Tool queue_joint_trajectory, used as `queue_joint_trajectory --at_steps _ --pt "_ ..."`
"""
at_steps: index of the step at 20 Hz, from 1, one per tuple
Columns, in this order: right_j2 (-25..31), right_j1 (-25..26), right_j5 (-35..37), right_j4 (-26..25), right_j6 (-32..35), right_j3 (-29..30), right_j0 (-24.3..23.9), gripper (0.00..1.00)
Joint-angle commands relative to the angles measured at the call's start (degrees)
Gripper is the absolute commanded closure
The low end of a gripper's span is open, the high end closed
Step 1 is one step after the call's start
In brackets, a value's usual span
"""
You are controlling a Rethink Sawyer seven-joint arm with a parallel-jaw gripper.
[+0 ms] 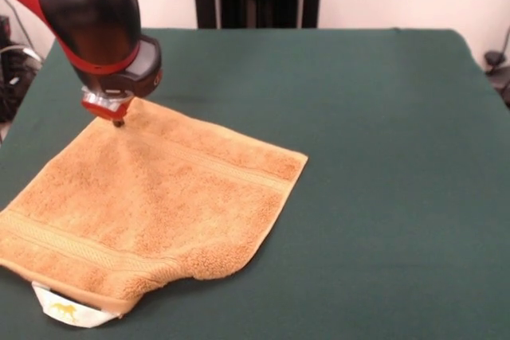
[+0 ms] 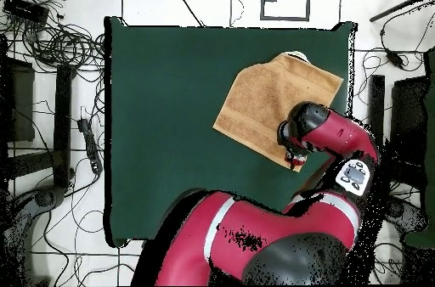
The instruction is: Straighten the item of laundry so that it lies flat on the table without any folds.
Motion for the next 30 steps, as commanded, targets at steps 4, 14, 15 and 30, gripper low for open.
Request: queue_joint_trajectory --at_steps 4,14,15,30 --pt "9.94 6.87 -3.86 -5.97 -7.03 13.05 -1.53 0.0" --pt "10.64 5.68 -5.14 -7.61 -6.7 15.3 -2.31 0.0" --pt "10.71 5.66 -5.31 -7.64 -6.62 15.46 -2.37 0.0" --pt "11.05 3.74 -6.58 -10.28 -6.71 19.07 -3.27 0.0"
